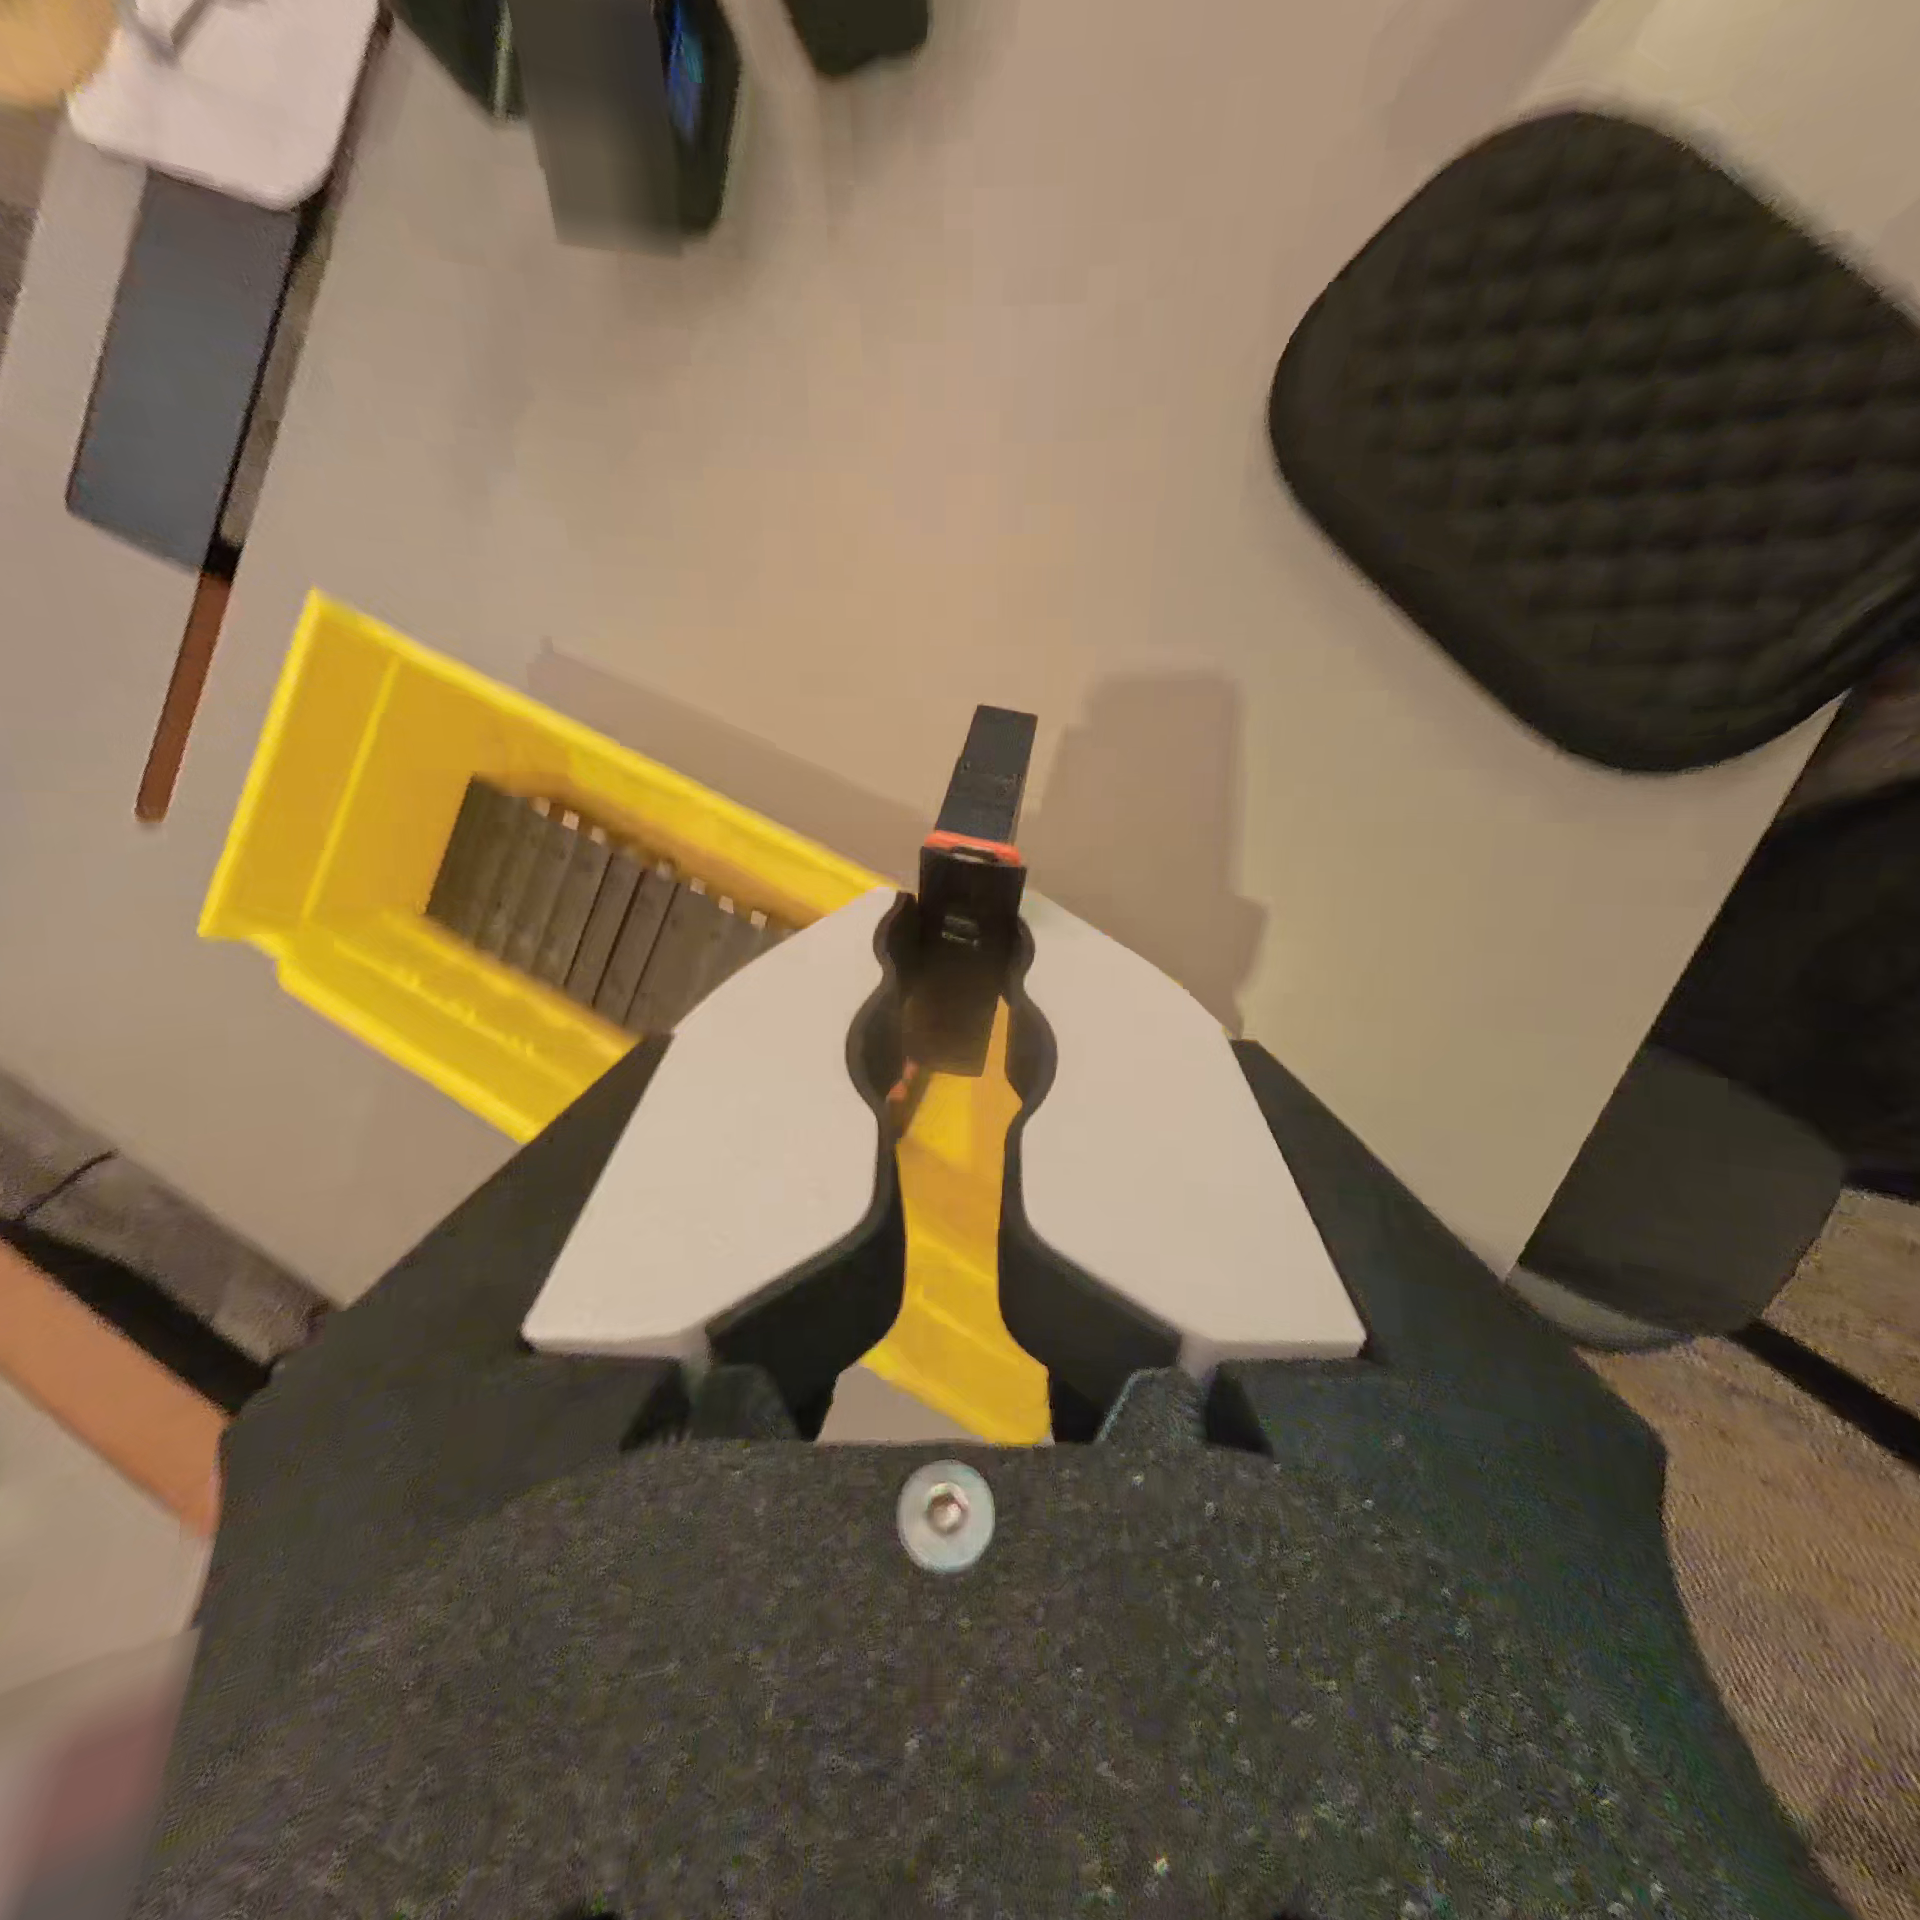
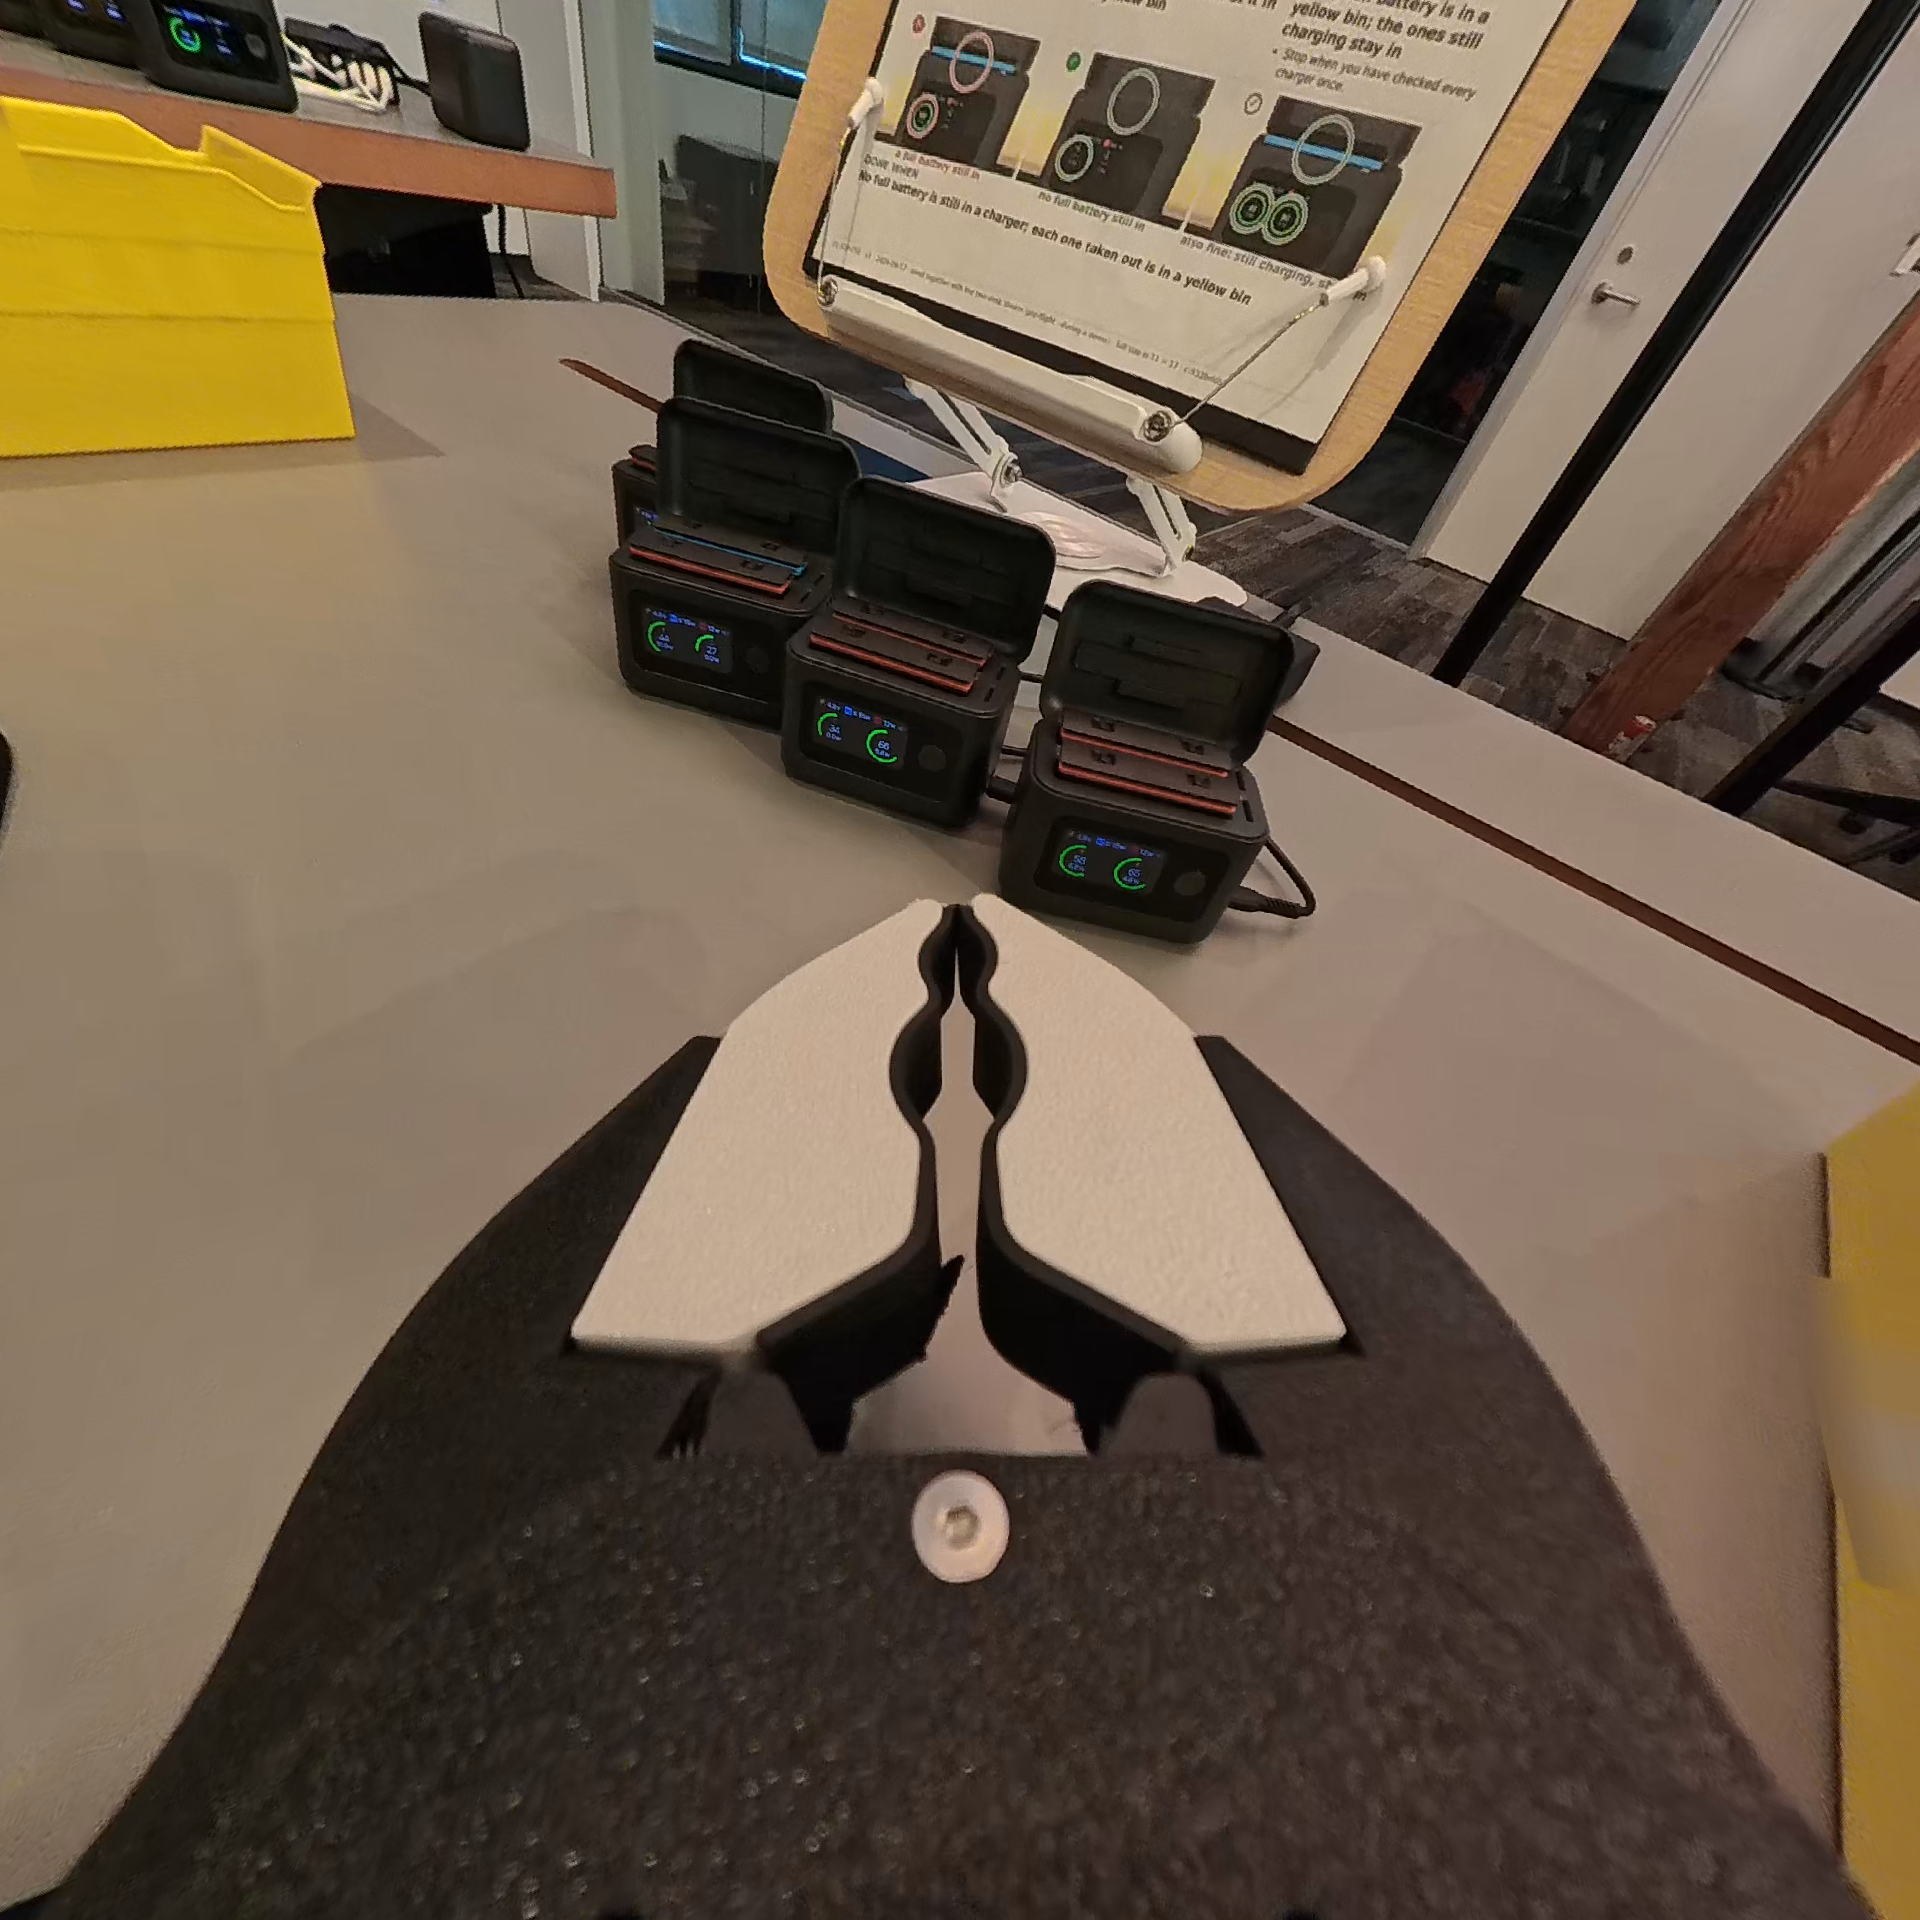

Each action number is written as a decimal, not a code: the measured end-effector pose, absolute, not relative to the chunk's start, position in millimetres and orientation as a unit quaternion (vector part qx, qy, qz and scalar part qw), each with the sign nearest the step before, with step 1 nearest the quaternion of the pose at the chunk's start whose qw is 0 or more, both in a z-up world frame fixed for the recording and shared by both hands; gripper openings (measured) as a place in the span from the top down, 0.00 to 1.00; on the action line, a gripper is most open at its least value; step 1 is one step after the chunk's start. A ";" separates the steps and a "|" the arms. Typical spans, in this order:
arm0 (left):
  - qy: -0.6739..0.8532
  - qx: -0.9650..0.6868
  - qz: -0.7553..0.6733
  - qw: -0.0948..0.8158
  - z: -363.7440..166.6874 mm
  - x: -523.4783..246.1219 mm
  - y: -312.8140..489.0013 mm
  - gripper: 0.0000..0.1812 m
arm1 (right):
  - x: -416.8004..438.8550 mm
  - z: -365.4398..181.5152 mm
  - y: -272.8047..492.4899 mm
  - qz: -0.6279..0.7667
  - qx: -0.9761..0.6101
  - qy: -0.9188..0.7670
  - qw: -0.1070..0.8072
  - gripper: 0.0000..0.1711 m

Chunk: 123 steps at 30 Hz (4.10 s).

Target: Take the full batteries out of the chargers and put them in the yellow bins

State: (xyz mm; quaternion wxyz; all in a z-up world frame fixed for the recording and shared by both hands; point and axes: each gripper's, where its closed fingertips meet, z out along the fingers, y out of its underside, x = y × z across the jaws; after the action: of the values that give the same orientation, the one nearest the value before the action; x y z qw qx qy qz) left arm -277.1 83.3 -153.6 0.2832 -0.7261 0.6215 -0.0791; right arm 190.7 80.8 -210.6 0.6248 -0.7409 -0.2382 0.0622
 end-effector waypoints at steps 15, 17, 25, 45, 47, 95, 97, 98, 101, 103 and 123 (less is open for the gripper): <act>0.646 -0.552 -0.317 0.421 -136.9 -49.2 14.6 0.92 | 28.9 -151.9 6.4 0.296 -0.620 -0.407 0.601 0.86; 0.639 -0.539 -0.353 0.419 -142.4 -23.4 5.1 0.92 | 20.6 -148.4 1.3 0.321 -0.609 -0.411 0.597 0.83; 0.626 -0.527 -0.427 0.385 -163.0 23.5 -2.3 0.92 | 17.9 -159.0 -2.2 0.310 -0.603 -0.436 0.592 0.93; 0.298 -0.694 -0.643 0.126 -171.5 19.2 23.7 0.81 | 45.1 -168.4 12.8 -0.359 -0.281 -0.648 0.610 0.94; 0.300 -0.697 -0.645 0.096 -173.9 24.2 20.2 0.82 | 39.5 -171.8 8.7 -0.362 -0.247 -0.676 0.593 0.94; 0.672 -0.676 0.016 0.302 -181.5 -52.6 244.4 0.92 | 76.0 -208.7 56.9 0.142 -0.759 -0.215 0.598 1.00; 0.679 -0.672 0.009 0.295 -182.0 -49.2 251.1 0.92 | 75.9 -212.2 57.9 0.150 -0.763 -0.212 0.592 1.00; 0.679 -0.673 0.008 0.294 -181.5 -47.3 256.0 0.92 | 75.8 -213.4 58.2 0.154 -0.764 -0.211 0.590 1.00; 0.682 -0.675 -0.002 0.283 -181.3 -39.3 269.2 0.92 | 77.5 -213.2 59.4 0.162 -0.765 -0.204 0.590 1.00; 0.684 -0.676 -0.008 0.275 -182.4 -33.3 277.4 0.92 | 79.2 -212.9 60.0 0.168 -0.766 -0.196 0.589 1.00; 0.679 -0.707 -0.031 0.196 -215.8 -25.1 299.6 0.92 | 76.1 -213.0 57.9 0.173 -0.763 -0.201 0.589 1.00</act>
State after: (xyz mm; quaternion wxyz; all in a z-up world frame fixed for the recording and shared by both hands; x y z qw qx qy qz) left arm -25.1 299.6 -215.8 0.1960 -0.7070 0.6788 -0.0310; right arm 76.1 57.9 -213.0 0.5889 -0.7634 -0.2011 0.1733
